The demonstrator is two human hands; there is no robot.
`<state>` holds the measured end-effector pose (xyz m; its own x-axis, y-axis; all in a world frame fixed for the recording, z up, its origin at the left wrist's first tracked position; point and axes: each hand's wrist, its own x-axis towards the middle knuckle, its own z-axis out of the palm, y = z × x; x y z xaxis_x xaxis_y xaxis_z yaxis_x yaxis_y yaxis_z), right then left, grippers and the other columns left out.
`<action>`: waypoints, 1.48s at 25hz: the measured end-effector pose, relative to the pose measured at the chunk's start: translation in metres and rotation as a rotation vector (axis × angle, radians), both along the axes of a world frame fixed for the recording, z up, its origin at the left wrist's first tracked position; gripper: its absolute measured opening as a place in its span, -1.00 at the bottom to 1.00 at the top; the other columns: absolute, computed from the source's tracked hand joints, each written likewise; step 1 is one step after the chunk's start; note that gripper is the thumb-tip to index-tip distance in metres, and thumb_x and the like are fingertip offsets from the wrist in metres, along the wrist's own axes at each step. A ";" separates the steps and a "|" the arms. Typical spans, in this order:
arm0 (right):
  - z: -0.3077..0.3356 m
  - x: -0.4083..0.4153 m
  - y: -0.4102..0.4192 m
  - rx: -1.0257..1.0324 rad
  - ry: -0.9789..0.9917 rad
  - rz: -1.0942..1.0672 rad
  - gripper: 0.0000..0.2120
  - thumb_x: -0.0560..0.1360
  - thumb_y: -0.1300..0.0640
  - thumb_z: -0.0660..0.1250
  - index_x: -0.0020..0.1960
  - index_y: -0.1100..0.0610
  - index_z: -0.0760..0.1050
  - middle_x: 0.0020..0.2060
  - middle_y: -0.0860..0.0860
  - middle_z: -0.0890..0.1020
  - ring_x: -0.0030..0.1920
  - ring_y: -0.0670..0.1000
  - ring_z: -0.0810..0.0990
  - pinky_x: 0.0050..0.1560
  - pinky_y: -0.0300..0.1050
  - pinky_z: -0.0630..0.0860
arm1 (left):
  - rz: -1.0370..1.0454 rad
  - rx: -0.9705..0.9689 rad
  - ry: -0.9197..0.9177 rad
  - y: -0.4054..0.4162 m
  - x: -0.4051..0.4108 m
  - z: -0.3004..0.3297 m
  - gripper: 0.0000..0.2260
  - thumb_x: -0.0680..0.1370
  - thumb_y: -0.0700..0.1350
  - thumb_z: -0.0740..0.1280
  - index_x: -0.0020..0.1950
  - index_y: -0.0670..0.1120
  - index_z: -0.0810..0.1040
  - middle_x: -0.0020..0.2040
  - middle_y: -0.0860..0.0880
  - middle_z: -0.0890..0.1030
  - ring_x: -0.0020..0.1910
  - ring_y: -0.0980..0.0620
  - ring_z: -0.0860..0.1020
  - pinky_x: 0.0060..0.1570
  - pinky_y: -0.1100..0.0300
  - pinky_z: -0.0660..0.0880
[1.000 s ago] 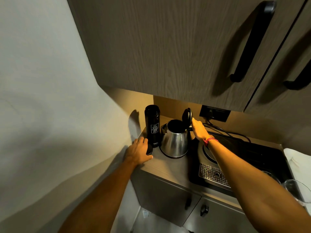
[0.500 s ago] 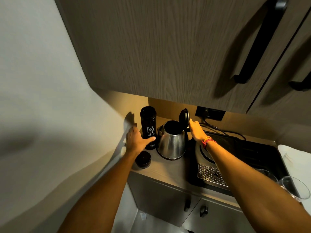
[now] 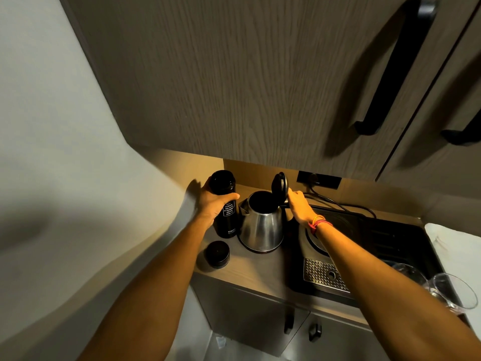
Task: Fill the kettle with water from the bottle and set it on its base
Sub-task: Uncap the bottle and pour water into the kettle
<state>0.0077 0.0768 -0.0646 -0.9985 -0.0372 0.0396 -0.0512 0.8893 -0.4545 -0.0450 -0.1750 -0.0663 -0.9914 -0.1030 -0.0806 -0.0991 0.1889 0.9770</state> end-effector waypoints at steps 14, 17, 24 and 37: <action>0.008 0.006 -0.008 0.108 -0.046 -0.055 -0.47 0.59 0.24 0.07 0.53 0.14 0.07 0.23 0.25 0.52 0.17 0.34 0.46 0.19 0.26 0.44 | -0.089 -0.401 0.191 -0.009 0.000 0.034 -0.28 0.25 0.02 0.65 0.34 -0.05 0.46 0.06 0.03 0.58 0.01 0.00 0.60 -0.08 0.19 0.57; 0.005 0.008 -0.014 0.162 -0.067 -0.095 -0.42 0.59 0.18 0.06 0.56 0.05 -0.05 0.22 0.27 0.48 0.20 0.36 0.40 0.20 0.26 0.42 | -0.136 -0.464 0.177 -0.010 0.006 0.036 -0.29 0.21 0.07 0.61 0.30 -0.04 0.48 0.03 0.05 0.60 -0.01 0.01 0.61 -0.19 0.33 0.47; 0.001 0.007 -0.014 0.171 -0.106 -0.110 -0.40 0.59 0.12 0.07 0.56 -0.01 -0.11 0.31 0.28 0.41 0.26 0.37 0.35 0.25 0.27 0.36 | -0.260 -0.600 0.126 -0.002 0.019 0.040 -0.27 0.10 0.22 0.52 0.22 0.03 0.49 0.02 0.06 0.63 -0.02 0.01 0.64 -0.03 0.10 0.63; -0.004 0.006 -0.009 0.114 -0.136 -0.083 -0.40 0.61 0.04 0.06 0.56 -0.05 -0.15 0.34 0.29 0.38 0.32 0.38 0.30 0.32 0.30 0.28 | -0.447 -0.879 -0.010 0.028 0.017 0.052 -0.32 0.15 0.07 0.57 0.25 0.02 0.54 0.05 0.01 0.64 0.05 -0.05 0.61 0.07 0.03 0.62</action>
<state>0.0136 0.0674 -0.0684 -0.9942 0.0492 -0.0961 0.0798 0.9341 -0.3480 -0.0278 -0.1469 -0.0139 -0.9533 0.2543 -0.1632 0.1513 0.8693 0.4706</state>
